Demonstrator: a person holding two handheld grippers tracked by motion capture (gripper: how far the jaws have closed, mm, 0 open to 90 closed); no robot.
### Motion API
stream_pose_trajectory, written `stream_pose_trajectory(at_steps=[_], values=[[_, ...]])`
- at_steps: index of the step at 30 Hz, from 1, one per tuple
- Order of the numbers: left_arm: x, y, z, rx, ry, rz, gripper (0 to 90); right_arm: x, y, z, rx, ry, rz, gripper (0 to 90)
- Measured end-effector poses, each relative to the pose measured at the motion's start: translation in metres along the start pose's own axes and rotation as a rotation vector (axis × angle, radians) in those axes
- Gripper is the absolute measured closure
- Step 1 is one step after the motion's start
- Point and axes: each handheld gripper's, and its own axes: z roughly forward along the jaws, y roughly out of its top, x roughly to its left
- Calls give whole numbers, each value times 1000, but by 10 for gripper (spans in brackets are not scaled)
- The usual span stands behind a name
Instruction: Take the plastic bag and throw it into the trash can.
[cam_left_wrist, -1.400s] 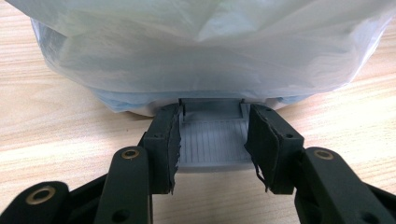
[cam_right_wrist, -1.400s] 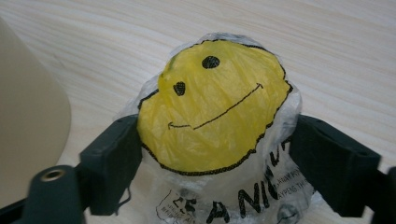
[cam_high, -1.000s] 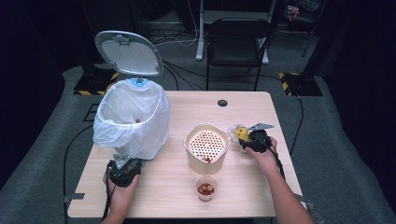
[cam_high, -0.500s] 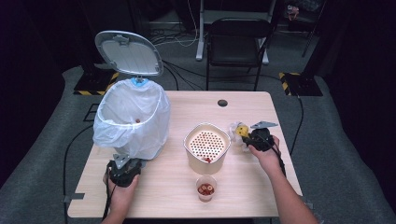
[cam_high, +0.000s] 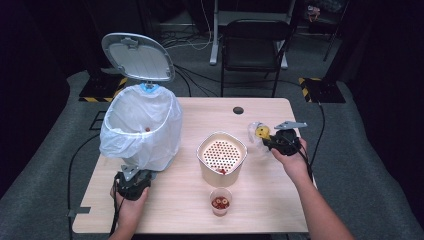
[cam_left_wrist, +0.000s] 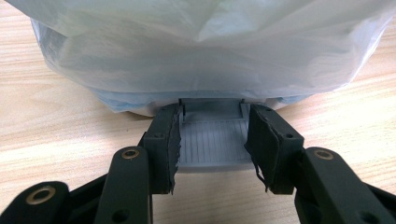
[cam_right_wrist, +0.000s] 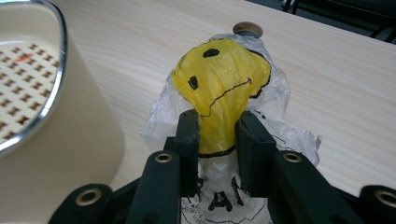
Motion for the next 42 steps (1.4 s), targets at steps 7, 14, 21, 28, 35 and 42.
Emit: stream_pose_trajectory(at_steps=[7,14,21,28,35,42], values=[[0,0,0,1,-1,3,541,4,20,-22,-14,3,-13,723],[0,0,0,1,-4,1,541,7,39,-43,-38,11,-31,725],[0,0,0,2,-2,5,541,15,56,-56,-71,37,-44,725],[0,0,0,1,-2,6,541,30,75,-63,-88,76,-71,726],[0,0,0,2,-1,9,541,51,95,-71,-107,110,-126,726],[0,0,0,-3,1,8,541,82,119,-76,-124,177,-190,726]])
